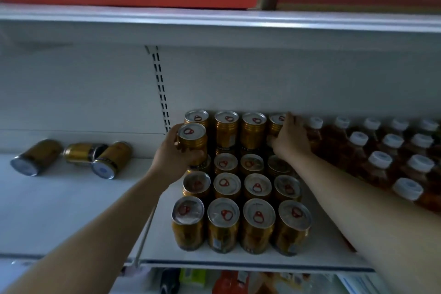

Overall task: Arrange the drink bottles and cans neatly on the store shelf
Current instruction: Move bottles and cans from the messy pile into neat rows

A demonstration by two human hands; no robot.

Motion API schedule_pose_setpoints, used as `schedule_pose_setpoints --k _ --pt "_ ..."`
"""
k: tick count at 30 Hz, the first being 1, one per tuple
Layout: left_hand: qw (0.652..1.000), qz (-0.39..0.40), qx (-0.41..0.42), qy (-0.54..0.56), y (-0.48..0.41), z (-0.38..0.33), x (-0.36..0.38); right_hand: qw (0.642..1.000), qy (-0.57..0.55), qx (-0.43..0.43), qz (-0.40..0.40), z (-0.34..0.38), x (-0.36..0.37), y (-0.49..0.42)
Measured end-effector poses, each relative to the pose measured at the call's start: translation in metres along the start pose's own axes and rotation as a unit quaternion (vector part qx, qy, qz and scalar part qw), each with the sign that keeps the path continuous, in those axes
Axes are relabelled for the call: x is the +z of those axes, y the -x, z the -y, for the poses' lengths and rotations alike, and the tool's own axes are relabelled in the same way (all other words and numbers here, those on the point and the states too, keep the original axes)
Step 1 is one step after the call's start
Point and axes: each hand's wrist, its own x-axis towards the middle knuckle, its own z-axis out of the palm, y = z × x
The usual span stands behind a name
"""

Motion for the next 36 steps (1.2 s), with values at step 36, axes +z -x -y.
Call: schedule_pose_setpoints --k 36 --pt "0.883 0.116 -0.017 -0.454 0.038 -0.009 -0.161 0.944 0.11 -0.282 0.128 0.203 0.041 0.06"
